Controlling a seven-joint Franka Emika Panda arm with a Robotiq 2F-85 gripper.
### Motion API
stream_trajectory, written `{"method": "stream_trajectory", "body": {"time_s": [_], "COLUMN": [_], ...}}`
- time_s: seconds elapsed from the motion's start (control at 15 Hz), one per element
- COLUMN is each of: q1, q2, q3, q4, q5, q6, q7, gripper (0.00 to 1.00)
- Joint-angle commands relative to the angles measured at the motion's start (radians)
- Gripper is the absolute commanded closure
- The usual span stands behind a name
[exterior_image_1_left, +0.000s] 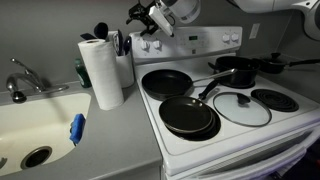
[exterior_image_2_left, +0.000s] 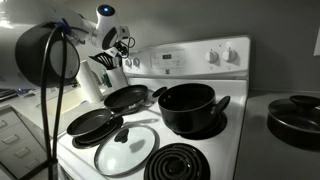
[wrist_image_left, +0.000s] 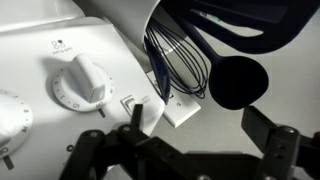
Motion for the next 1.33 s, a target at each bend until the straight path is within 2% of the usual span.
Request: {"method": "stream_trajectory", "body": {"time_s": [0.0, 0.73, 1.27], "q1": [-0.029, -0.044, -0.040], "q2": [0.020, 0.089, 0.115], "q3": [0.048, 0.104, 0.095], "q4": [0.038, 0.111, 0.150], "q5": [0.030, 0.016, 0.002], "q6": [-0.076, -0.103, -0.113], "q7": [-0.023, -0.067, -0.074], "gripper": [0.00, 0.00, 0.00]}}
